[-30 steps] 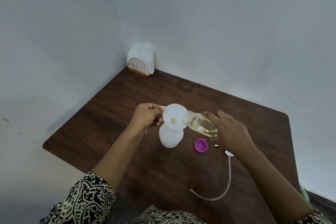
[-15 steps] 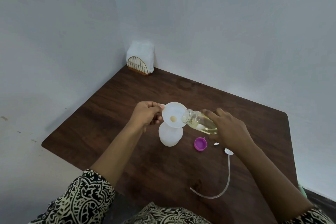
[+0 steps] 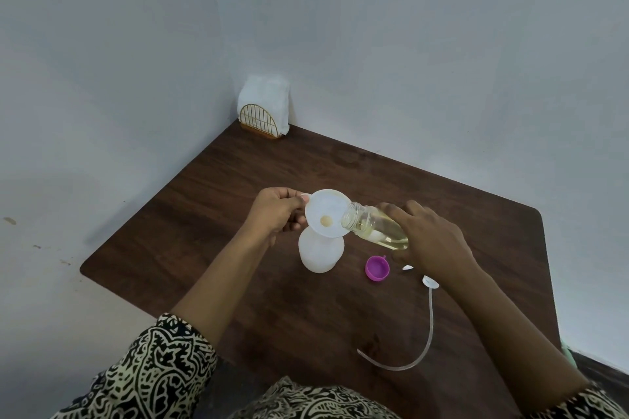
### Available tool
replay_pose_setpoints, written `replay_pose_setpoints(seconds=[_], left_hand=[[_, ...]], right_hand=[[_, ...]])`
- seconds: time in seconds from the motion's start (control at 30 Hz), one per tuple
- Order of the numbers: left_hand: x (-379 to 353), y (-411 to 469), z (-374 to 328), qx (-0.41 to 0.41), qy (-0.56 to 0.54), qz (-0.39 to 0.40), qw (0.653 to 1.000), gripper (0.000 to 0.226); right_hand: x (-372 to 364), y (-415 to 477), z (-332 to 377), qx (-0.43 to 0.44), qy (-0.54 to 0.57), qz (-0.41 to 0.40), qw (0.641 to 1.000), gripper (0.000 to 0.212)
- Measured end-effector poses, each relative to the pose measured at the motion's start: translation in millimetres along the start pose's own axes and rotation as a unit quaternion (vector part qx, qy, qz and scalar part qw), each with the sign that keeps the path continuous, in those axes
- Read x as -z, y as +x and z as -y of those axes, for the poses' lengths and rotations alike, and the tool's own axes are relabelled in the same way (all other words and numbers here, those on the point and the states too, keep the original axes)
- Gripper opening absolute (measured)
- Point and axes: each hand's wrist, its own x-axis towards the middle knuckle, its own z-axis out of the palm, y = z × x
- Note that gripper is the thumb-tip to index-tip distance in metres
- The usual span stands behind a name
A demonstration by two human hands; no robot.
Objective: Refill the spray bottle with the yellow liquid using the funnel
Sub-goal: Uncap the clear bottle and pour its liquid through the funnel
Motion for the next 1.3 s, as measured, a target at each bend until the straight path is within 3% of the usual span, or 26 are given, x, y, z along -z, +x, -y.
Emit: replay_pose_setpoints(seconds=[1.3], left_hand=[[0.2,-1.9,-1.3,-0.002,-0.005,0.006,1.000,0.009]], right_hand=[[4.1,-1.9,3.3,-0.001,-0.004,0.000,1.000,0.076]])
